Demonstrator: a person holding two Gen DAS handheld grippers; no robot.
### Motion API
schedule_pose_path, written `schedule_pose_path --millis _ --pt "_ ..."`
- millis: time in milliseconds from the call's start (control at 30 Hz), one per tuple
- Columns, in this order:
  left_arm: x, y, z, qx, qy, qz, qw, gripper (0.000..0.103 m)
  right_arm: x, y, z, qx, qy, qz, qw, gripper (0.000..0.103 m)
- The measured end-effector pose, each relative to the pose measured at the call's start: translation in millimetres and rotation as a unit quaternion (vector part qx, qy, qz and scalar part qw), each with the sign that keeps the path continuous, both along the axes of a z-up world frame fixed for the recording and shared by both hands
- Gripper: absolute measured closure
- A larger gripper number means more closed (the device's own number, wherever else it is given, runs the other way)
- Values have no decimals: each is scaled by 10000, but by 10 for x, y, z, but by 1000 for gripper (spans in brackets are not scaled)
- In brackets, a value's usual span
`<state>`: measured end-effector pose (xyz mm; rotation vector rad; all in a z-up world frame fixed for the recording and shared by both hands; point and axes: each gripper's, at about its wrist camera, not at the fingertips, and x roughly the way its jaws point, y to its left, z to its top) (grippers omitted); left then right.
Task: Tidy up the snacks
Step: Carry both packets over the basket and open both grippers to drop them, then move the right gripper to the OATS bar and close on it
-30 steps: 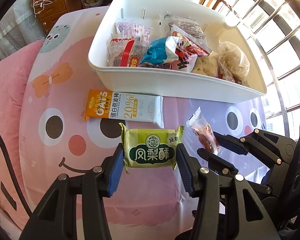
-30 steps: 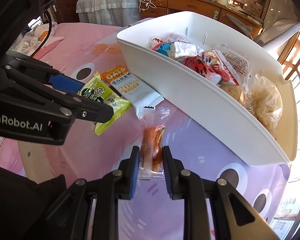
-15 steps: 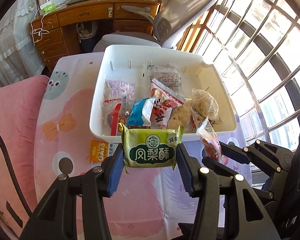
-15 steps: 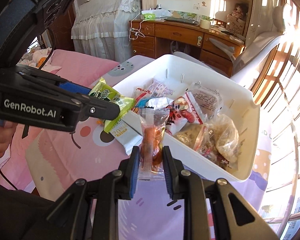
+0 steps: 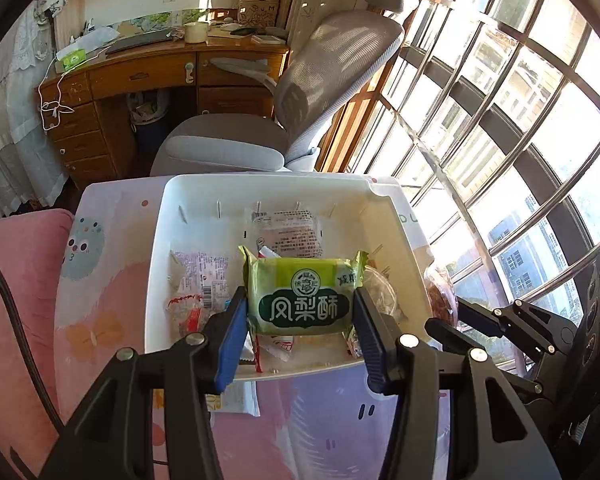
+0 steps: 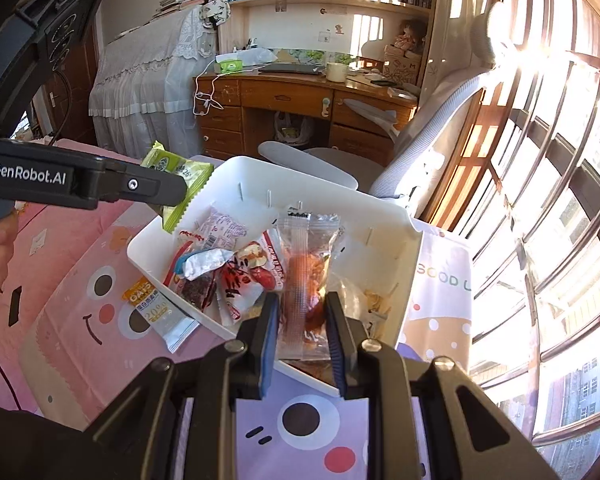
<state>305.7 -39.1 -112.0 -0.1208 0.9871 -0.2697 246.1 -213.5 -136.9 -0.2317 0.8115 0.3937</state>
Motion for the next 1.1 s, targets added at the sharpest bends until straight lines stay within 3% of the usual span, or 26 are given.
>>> schedule_pose_path --millis 200,400,467,567,800,1100 --pt "186 -189 -186 -70 244 -123 9996 53 172 -232 -120 83 270 -360 9990 80" --pt "277 -304 -331 -29 476 -147 9988 41 256 -355 -237 325 570 -618 9959 78" --pt "269 -312 -331 3 478 -161 9987 36 278 -393 -265 343 638 -672 9951 69" --pt "250 -296 -322 36 493 -122 9987 35 275 -421 -276 348 646 -711 9948 66" --pt "91 -144 -234 81 447 135 9989 30 252 -465 -244 517 717 -775 9931 63" --pt "-363 206 -126 243 444 657 9966 25 92 -381 -152 673 680 -597 9936 50"
